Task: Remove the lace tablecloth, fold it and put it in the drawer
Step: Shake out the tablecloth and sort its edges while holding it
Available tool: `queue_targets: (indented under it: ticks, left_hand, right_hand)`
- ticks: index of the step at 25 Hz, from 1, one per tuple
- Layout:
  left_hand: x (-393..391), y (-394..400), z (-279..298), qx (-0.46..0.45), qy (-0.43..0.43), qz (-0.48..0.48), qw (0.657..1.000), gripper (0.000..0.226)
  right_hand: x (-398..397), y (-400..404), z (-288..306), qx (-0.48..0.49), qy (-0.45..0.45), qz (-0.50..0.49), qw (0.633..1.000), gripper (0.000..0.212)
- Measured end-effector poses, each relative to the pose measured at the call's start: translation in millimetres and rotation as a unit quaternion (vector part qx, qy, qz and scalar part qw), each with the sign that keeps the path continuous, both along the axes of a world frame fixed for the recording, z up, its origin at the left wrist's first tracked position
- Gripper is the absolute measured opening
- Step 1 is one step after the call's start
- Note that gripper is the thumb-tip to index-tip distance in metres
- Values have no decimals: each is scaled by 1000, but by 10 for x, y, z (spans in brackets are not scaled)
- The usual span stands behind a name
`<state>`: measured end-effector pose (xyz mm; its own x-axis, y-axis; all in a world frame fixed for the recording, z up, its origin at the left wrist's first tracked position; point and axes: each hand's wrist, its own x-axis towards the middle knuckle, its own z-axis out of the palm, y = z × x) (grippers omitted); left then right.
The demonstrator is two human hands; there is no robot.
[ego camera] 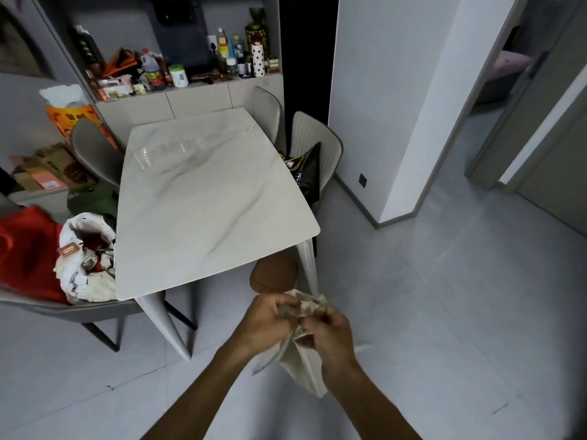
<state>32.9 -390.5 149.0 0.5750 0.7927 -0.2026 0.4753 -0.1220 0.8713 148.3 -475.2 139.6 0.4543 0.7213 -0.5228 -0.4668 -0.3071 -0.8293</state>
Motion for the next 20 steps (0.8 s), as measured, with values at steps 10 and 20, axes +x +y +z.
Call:
queue_targets:
  ticks: [10,20]
  left_hand:
    - [-41,-383,-168,130,-1,-52,990,27]
    - [79,-304,126,176,1,-70,982,9]
  right_hand:
    - [-186,-224,-5,32,-68,23,997,25]
    - [38,-760,-56,171,-240,-131,947,49]
